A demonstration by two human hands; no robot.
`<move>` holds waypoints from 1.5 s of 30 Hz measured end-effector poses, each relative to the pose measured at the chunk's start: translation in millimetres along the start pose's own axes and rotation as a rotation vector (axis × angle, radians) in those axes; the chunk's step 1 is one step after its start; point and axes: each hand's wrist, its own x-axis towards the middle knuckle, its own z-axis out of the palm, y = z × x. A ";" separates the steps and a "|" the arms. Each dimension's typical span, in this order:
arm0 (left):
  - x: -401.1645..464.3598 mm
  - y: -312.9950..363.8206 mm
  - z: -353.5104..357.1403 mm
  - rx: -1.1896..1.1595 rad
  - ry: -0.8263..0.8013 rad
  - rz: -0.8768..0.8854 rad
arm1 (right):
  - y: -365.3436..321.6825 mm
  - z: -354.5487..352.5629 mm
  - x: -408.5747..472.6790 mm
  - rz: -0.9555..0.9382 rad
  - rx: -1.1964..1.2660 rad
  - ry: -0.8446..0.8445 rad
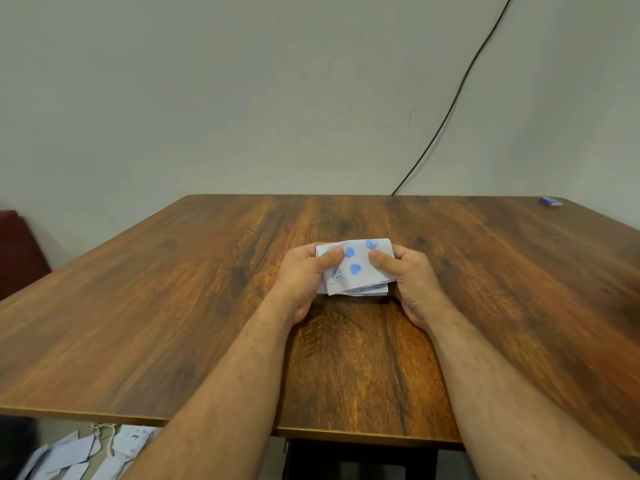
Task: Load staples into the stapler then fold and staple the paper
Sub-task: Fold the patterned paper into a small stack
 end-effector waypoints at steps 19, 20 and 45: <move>1.7 -2.8 -1.5 0.177 0.064 0.134 | -2.7 4.8 0.4 -0.002 -0.004 0.019; 1.6 -2.6 -1.2 0.176 0.065 0.135 | -2.3 4.5 0.7 -0.014 -0.015 0.033; 2.4 -1.2 1.6 0.191 0.089 0.107 | -6.1 4.1 -5.2 -0.067 -0.154 0.092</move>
